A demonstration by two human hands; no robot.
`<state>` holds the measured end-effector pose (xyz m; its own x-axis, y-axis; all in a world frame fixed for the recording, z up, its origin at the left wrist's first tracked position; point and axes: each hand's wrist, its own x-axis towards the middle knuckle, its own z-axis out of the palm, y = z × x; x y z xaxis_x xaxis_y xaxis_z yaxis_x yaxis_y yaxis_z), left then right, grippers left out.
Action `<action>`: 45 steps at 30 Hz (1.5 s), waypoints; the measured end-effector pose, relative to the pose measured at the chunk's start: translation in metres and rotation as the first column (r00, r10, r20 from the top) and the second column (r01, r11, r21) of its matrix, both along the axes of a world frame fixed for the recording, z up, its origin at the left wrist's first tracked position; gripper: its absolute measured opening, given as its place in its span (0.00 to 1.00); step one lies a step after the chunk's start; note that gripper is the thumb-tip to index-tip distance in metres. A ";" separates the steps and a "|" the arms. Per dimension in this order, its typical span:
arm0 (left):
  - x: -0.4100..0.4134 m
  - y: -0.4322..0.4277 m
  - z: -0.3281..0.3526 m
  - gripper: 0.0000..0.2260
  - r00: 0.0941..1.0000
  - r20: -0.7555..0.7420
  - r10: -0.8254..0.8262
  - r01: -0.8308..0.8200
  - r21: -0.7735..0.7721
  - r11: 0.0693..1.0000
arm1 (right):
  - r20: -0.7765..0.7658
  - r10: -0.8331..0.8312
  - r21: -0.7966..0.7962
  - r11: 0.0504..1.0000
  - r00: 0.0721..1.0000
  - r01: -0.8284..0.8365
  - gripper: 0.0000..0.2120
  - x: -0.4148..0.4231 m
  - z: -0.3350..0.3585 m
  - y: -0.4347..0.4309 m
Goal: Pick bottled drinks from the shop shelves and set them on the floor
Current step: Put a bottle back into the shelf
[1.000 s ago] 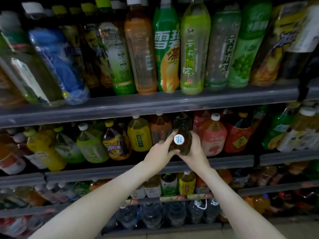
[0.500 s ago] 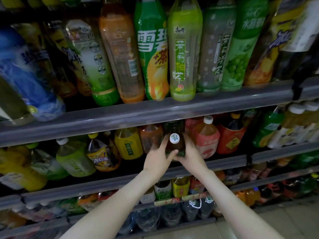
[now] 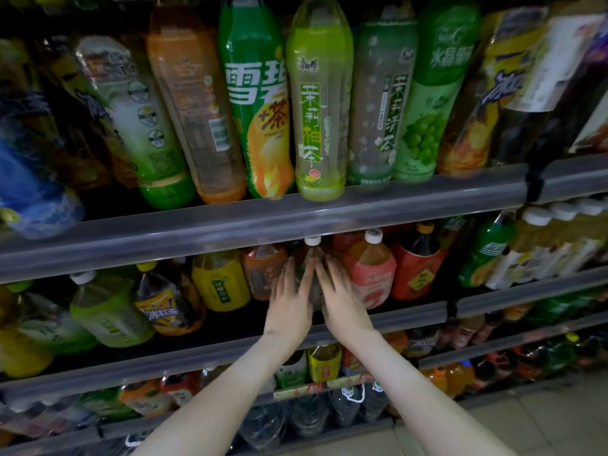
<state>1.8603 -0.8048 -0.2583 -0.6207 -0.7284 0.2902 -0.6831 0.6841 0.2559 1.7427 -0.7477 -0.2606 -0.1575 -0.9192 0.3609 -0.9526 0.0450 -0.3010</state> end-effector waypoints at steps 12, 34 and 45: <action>-0.009 -0.015 -0.014 0.37 0.999 0.037 0.019 -0.019 0.010 1.000 | 0.190 0.024 0.121 0.992 0.981 -0.047 0.38 -0.007 -0.002 0.023; -0.074 0.053 0.026 0.27 0.980 0.186 -0.074 0.092 -0.095 0.991 | 0.016 0.005 0.130 0.991 1.000 -0.007 0.39 -0.113 0.036 0.050; -0.064 0.070 0.075 0.15 0.989 -0.147 -0.024 -0.008 -0.216 0.976 | 0.089 0.078 -0.149 0.987 0.993 -0.064 0.19 -0.090 0.079 0.056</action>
<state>1.7967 -0.7343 -0.1833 -0.5650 -0.6338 0.5283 -0.6429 0.7395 0.1997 1.6525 -0.6918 -0.1821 -0.1330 -0.8680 0.4783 -0.9189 -0.0729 -0.3878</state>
